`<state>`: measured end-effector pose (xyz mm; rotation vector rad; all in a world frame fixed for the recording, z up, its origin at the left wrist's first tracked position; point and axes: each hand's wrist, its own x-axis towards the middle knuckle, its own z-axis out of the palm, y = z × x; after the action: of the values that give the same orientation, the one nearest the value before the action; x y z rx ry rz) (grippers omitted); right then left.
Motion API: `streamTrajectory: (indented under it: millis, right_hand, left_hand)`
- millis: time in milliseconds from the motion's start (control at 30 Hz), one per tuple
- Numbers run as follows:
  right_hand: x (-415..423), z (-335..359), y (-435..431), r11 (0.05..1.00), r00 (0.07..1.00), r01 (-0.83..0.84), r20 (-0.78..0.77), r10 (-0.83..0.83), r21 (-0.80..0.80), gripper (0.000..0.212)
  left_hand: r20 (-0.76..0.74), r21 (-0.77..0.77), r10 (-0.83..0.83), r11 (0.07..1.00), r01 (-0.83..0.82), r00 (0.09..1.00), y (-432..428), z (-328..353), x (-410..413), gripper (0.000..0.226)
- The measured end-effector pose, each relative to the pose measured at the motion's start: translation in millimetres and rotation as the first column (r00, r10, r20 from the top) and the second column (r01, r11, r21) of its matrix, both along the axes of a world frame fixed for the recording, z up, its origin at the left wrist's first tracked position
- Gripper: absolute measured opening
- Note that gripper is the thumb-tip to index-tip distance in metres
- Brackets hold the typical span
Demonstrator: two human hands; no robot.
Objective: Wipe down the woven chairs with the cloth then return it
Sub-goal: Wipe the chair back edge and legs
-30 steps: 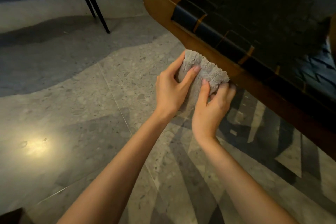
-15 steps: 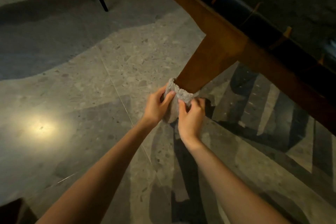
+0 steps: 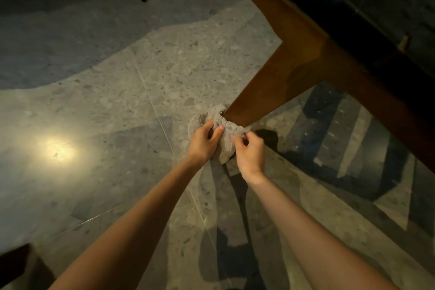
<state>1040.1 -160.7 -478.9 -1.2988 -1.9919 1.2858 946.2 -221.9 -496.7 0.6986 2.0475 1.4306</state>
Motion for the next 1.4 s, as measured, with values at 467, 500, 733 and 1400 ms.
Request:
streamTrajectory:
  millis: [467, 500, 733, 1400]
  right_hand:
    - [50, 101, 15, 0.986, 0.985, 0.142, -0.086, -0.149, -0.084, 0.033]
    - [55, 110, 17, 0.980, 0.991, 0.115, -0.055, -0.126, -0.165, 0.032]
    - [83, 200, -1, 0.933, 0.980, -0.159, 0.066, 0.190, -0.322, 0.024]
    - [15, 637, -2, 0.878, 0.906, -0.396, 0.043, 0.422, -0.270, 0.015]
  left_hand:
    - [0.142, 0.291, 0.487, 0.812, -0.507, 0.862, 15, 124, 88, 0.020]
    - [0.139, 0.241, 0.498, 0.821, -0.517, 0.856, 11, 131, 93, 0.021]
    - [0.179, -0.117, 0.512, 0.859, -0.498, 0.840, -25, 211, 114, 0.008]
    - [-0.043, -0.139, 0.133, 0.981, -0.138, 0.990, -75, 659, 10, 0.041]
